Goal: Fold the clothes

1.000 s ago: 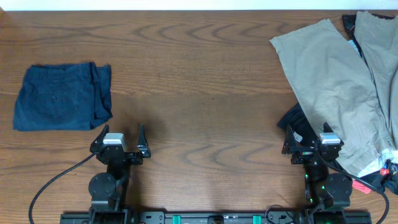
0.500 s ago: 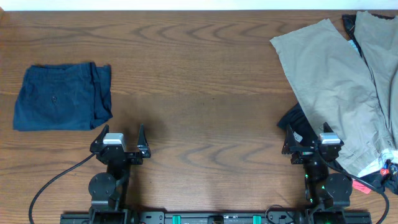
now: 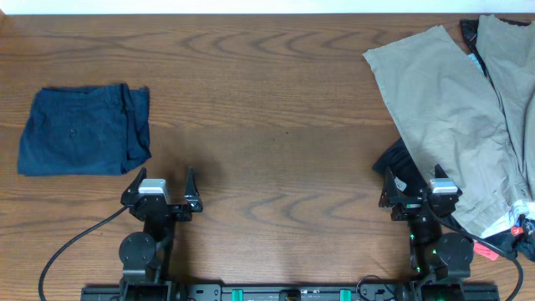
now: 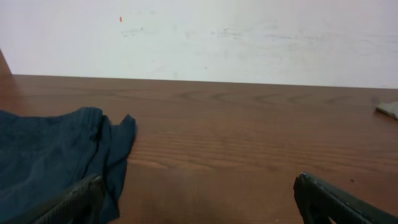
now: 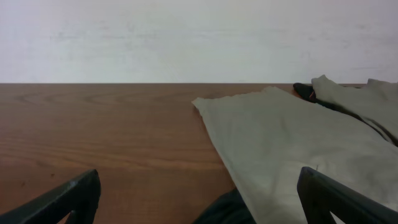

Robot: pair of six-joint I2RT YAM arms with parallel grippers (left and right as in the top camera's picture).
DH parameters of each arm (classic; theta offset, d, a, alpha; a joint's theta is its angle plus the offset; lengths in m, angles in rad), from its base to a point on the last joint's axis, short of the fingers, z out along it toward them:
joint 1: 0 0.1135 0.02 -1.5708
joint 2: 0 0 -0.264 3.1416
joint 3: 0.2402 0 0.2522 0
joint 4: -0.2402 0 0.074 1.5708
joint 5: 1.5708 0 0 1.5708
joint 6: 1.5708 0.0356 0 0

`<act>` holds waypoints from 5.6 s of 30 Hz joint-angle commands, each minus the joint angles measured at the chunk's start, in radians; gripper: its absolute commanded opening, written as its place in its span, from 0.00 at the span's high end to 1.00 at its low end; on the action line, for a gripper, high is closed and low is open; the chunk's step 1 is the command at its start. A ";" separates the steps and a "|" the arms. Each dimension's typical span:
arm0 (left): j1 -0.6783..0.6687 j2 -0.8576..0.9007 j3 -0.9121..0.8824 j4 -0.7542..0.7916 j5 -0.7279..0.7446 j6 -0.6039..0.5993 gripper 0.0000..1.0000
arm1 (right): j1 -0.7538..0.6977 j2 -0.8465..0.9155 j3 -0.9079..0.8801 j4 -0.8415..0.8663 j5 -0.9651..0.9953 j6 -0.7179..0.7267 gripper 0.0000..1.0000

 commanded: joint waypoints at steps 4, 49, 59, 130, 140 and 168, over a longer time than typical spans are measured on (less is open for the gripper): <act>0.004 -0.006 -0.009 -0.044 0.029 -0.009 0.02 | 0.006 -0.005 -0.001 -0.005 0.010 -0.011 0.01; -0.008 -0.006 -0.009 -0.044 0.029 -0.009 0.02 | 0.006 -0.005 -0.001 -0.005 0.010 -0.011 0.01; -0.008 -0.006 -0.009 -0.043 0.031 -0.016 0.02 | 0.006 -0.005 -0.001 -0.005 0.010 -0.011 0.01; -0.008 0.859 0.734 -0.634 0.111 -0.062 0.02 | -0.084 1.728 0.805 -0.188 0.318 0.029 0.75; -0.008 0.859 0.734 -0.635 0.111 -0.062 0.02 | -0.084 1.654 0.831 -0.188 0.335 0.030 0.99; -0.008 0.859 0.734 -0.631 0.111 -0.062 0.02 | -0.056 1.426 1.027 -0.271 -0.358 0.031 0.99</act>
